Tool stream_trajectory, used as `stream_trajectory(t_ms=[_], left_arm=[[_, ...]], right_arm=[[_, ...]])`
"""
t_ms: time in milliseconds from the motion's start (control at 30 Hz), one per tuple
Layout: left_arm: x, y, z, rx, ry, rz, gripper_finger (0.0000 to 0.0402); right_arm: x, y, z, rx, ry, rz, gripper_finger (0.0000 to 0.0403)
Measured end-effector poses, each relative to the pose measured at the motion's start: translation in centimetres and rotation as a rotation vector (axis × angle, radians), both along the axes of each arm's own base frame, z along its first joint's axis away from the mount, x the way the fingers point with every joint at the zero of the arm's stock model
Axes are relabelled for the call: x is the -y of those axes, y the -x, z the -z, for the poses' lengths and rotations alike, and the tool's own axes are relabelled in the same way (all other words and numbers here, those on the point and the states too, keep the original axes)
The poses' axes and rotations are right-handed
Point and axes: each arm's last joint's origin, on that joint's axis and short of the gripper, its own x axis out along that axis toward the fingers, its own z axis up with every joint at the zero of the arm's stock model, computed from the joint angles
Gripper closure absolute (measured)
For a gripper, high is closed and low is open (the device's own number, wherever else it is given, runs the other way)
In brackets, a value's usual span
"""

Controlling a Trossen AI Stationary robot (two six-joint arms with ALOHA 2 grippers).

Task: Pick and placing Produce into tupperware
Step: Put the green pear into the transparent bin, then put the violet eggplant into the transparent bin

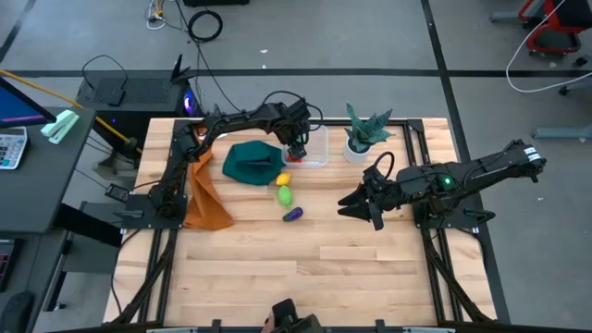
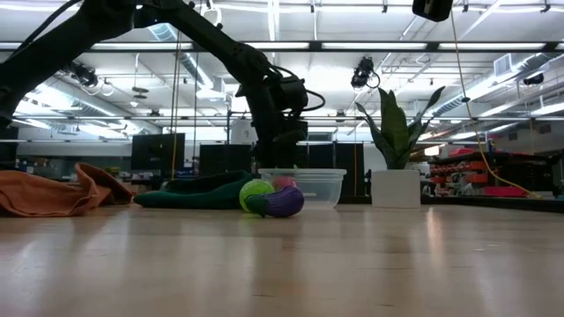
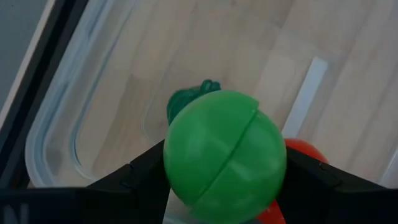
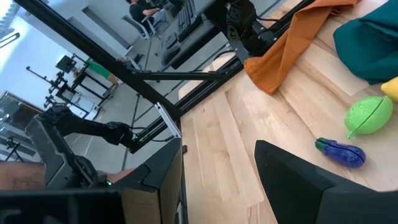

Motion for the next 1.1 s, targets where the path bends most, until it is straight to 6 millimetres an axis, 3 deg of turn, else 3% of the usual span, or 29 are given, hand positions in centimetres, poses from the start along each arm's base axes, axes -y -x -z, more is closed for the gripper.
stream_trajectory(t_ms=[733, 867, 1100], left_arm=[[-0.1, -0.2, -0.2, 0.018, -0.011, -0.002, 0.0111], [-0.3, -0.4, -1.1, 0.038, -0.021, -0.001, 0.0111], [-0.7, -1.1, -4.9, 0.101, -0.059, 0.004, 0.0111]], right_arm=[[0.0, 0.0, 0.0, -0.001, 0.004, -0.001, 0.0236], [0.0, 0.0, 0.0, -0.001, 0.004, -0.001, 0.0236], [0.0, 0.0, 0.0, 0.0, 0.005, -0.001, 0.0236]])
